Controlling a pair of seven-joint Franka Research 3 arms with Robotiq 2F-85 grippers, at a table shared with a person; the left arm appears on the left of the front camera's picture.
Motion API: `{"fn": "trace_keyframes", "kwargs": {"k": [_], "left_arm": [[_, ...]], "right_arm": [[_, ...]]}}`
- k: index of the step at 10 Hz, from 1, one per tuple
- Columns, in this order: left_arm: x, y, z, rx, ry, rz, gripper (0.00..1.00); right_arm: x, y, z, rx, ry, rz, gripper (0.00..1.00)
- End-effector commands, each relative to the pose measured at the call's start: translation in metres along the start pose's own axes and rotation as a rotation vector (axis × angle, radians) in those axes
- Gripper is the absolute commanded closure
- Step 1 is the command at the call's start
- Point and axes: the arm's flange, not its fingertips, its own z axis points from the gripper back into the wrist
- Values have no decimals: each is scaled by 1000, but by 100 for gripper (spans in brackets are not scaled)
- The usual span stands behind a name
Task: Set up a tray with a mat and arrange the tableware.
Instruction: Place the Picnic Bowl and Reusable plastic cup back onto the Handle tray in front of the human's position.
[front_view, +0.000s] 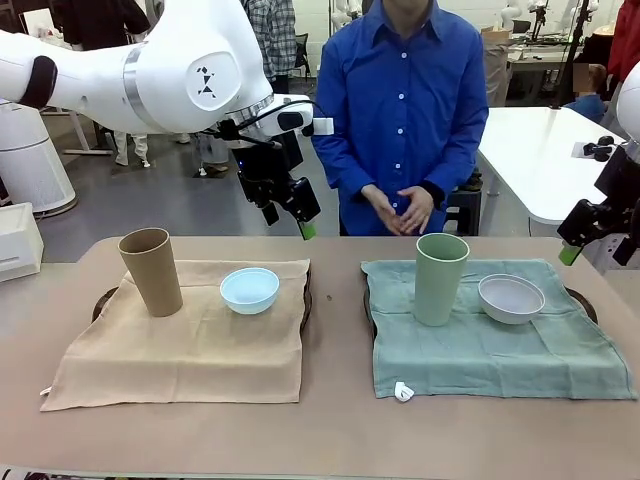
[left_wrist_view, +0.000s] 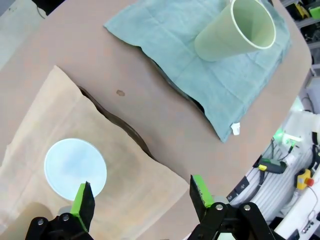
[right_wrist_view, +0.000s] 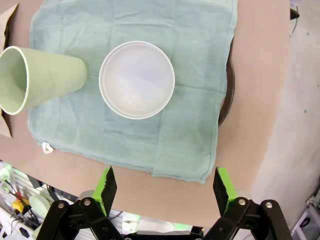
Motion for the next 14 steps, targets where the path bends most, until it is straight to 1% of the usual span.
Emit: {"fn": "trace_keyframes", "kwargs": {"k": [1,2,3,4,5,6,7,8,10,11,13,14], "left_arm": [[-10,3,7,17,5,43,0],[-30,13,21,12,12,94,0],[-53,28,39,-17,-8,144,0],[-80,50,56,-51,-31,204,0],[-99,72,67,-112,-41,236,0],[-117,92,74,-195,-54,267,0],[-134,113,80,-274,-77,294,0],[-156,129,88,-345,-113,305,0],[-184,163,97,-452,-196,364,0],[-201,179,105,-525,-261,410,0],[-248,208,118,-677,-380,495,0],[-270,224,120,-733,-436,545,0]], "right_arm": [[-1,-4,2,21,-5,-9,0],[-2,-6,1,32,-5,-1,0],[-1,-8,2,26,-3,-1,0],[-1,-7,6,49,-9,4,0],[-1,-6,12,131,-7,14,0],[-5,-15,20,263,-42,14,0],[-12,-34,30,435,-88,-21,0],[-27,-58,42,569,-124,-69,0],[-53,-104,57,713,-180,-146,0],[-64,-124,60,778,-208,-189,0],[-81,-154,59,880,-207,-252,0],[-86,-165,58,907,-207,-267,0]]}}
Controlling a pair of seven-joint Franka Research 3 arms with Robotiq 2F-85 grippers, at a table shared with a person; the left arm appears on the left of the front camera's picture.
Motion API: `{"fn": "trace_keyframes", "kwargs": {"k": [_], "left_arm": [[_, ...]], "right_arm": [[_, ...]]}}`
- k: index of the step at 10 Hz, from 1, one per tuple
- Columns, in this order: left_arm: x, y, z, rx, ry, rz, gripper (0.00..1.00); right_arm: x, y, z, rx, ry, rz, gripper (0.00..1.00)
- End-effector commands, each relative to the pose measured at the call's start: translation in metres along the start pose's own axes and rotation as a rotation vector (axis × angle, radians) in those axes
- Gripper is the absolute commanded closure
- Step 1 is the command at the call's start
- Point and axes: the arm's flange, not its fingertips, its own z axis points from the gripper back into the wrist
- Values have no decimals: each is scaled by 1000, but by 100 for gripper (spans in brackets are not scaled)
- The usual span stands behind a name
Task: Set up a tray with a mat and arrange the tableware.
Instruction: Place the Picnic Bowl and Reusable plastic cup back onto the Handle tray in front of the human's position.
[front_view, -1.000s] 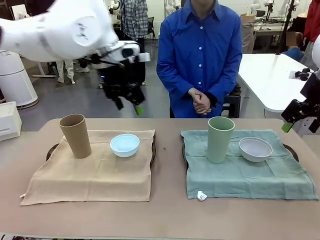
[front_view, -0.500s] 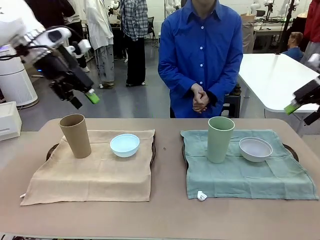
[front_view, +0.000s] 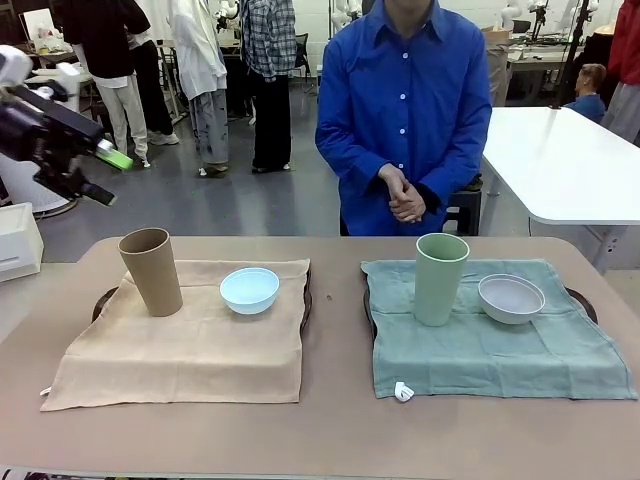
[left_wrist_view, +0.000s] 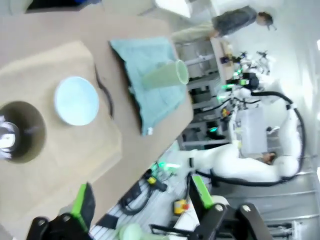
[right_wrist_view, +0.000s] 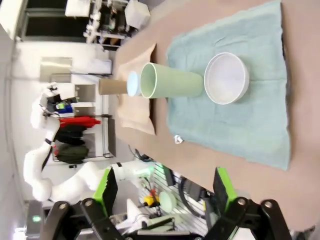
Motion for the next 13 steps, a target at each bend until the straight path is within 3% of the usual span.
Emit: {"fn": "trace_keyframes", "kwargs": {"k": [1,3,6,9,12,13], "left_arm": [[-23,30,24,-128,-105,56,0],[-34,65,45,-158,-146,143,0],[-51,95,65,-140,-91,224,0],[-47,86,56,-8,39,235,0],[-48,76,51,79,58,215,0],[-47,87,49,2,46,224,0]], "right_arm": [[9,-11,7,73,1,-10,0],[7,-25,8,105,13,-30,0],[-1,-43,12,105,42,-72,0],[-1,-41,8,15,147,-148,0],[0,-37,3,-40,167,-110,0],[-2,-44,0,8,139,-134,0]]}}
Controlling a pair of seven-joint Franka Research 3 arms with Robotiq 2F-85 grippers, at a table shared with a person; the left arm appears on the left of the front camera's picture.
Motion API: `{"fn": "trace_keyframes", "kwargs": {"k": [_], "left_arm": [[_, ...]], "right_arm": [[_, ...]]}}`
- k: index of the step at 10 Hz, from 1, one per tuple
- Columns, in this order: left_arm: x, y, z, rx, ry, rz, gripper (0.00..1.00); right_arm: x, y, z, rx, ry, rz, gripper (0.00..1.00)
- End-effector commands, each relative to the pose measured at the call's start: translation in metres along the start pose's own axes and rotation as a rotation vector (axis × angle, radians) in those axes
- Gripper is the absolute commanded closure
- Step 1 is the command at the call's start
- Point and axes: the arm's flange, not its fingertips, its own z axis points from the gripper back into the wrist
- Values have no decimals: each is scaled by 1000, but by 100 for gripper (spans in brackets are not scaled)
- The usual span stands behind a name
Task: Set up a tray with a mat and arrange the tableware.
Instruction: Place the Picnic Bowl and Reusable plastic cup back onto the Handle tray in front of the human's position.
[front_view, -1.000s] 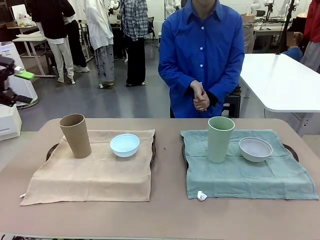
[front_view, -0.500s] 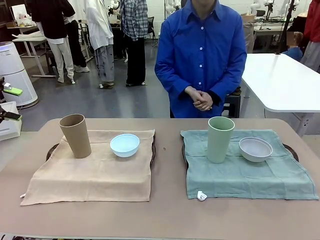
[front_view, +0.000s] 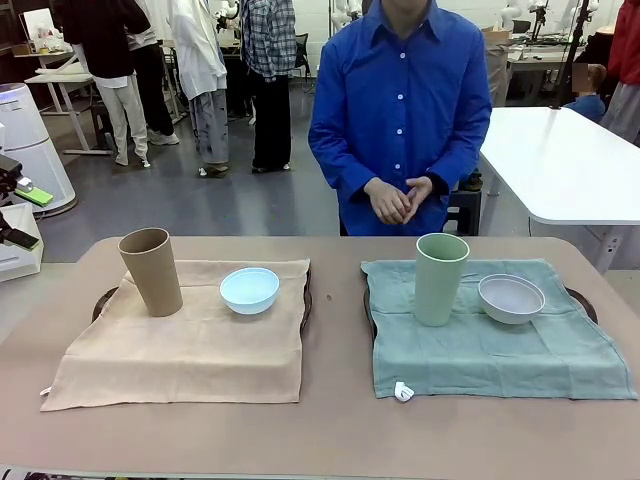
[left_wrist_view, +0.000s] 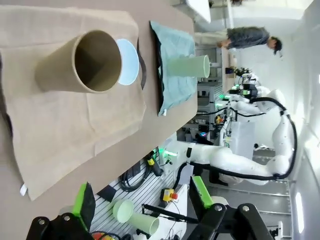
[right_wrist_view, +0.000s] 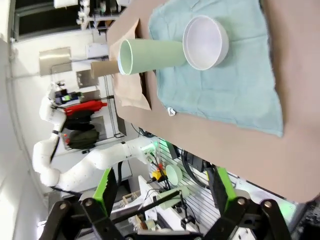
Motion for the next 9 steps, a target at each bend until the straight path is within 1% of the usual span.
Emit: {"fn": "trace_keyframes", "kwargs": {"k": [1,9], "left_arm": [[0,6,-1,-29,-9,11,0],[0,6,-1,-29,-9,11,0]], "right_arm": [[-2,-5,1,22,-13,-9,0],[-2,-5,1,22,-13,-9,0]]}}
